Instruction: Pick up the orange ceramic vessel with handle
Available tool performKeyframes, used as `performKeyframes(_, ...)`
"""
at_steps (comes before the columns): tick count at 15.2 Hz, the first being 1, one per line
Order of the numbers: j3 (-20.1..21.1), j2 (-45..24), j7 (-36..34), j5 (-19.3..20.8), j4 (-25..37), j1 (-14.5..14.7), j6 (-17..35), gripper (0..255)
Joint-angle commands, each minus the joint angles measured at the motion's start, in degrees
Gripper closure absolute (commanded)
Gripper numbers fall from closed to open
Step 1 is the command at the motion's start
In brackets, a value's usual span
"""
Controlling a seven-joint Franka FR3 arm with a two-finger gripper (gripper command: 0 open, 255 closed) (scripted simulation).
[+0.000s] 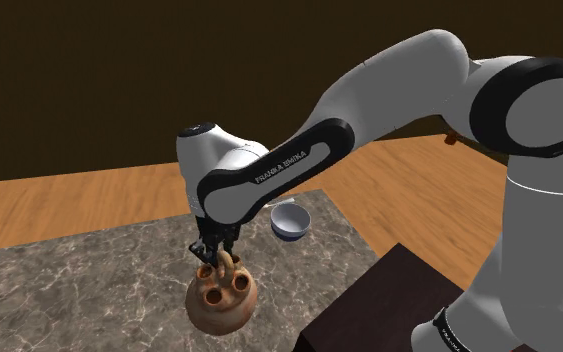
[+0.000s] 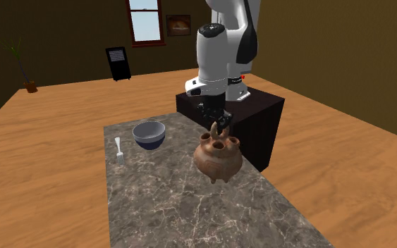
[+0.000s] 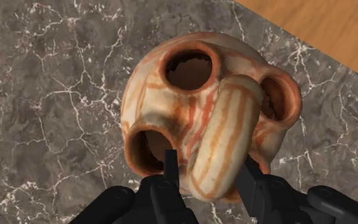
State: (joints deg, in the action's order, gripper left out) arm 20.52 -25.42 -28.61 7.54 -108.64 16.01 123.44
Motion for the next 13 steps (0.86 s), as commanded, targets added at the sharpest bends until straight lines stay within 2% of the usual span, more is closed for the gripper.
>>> performKeyframes(1, 0.20, 0.99, 0.27, -0.38, 0.47, -0.20, -1.18, 255)
performKeyframes(13, 1.06, 5.32, 1.22, -2.20, 2.72, -0.85, -7.50, 255)
